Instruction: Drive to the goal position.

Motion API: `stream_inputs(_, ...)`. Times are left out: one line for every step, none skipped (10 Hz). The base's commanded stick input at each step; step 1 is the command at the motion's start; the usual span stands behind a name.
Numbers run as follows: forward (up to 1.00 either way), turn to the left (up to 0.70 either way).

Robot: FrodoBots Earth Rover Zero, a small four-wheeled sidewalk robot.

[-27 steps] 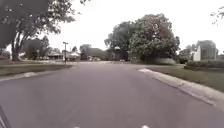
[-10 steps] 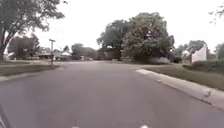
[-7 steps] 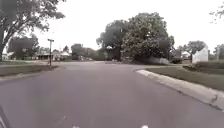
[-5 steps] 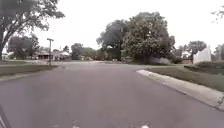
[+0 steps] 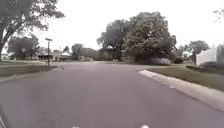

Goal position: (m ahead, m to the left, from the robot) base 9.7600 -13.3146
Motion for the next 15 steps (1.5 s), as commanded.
stream_inputs(0.7, 0.0)
stream_inputs(0.7, 0.0)
stream_inputs(0.7, 0.0)
stream_inputs(0.7, 0.0)
stream_inputs(0.7, 0.0)
stream_inputs(0.7, 0.0)
stream_inputs(0.7, 0.0)
stream_inputs(0.7, 0.0)
stream_inputs(0.7, 0.0)
stream_inputs(0.7, 0.0)
stream_inputs(0.7, 0.0)
stream_inputs(0.7, 0.0)
stream_inputs(0.7, 0.0)
stream_inputs(0.7, 0.0)
stream_inputs(0.7, 0.0)
